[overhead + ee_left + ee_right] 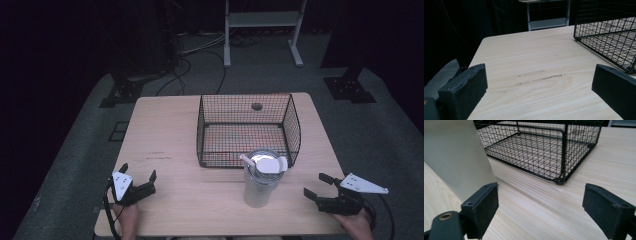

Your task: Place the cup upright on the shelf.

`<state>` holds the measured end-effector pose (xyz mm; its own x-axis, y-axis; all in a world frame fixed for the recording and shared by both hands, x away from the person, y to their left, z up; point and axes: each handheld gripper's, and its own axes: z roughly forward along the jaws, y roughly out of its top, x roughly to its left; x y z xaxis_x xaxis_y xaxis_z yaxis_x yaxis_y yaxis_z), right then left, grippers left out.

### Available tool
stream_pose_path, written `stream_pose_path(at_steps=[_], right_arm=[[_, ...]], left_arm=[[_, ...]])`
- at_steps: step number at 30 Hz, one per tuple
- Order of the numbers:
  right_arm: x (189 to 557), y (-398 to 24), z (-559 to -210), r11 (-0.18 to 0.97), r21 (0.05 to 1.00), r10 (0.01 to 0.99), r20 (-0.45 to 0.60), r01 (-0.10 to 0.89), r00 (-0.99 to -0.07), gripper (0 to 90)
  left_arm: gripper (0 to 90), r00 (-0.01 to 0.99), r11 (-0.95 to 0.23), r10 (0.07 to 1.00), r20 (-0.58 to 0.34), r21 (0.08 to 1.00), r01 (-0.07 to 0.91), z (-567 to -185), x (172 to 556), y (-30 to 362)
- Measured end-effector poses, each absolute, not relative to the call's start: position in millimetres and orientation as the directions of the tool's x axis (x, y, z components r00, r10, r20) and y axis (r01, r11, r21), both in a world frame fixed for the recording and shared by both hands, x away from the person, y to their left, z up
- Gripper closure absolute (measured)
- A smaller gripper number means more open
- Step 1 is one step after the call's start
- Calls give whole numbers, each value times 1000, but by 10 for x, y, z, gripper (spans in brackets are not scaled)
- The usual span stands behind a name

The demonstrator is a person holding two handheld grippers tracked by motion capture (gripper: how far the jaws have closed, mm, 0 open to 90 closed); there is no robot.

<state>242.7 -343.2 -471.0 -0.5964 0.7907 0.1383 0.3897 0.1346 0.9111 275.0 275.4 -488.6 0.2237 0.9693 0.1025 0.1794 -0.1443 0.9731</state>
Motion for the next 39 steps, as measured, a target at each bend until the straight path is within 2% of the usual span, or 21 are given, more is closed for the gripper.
stream_pose_path(at_steps=[13, 25, 39], right_arm=[[2367, -3230, -4502, 187, 924, 730, 95, 332, -677, 126], [2324, -2926, -4283, 268, 925, 634, 41, 269, -772, 125], [2318, -2630, -4214, 304, 923, 539, 36, 235, -842, 123]], left_arm=[[0, 229, -140, 968, 98, 974, 177, -4887, 2749, 2760], [0, 231, -137, 968, 94, 975, 176, -4887, 2745, 2769], [0, 233, -138, 968, 95, 975, 176, -4887, 2746, 2767]])
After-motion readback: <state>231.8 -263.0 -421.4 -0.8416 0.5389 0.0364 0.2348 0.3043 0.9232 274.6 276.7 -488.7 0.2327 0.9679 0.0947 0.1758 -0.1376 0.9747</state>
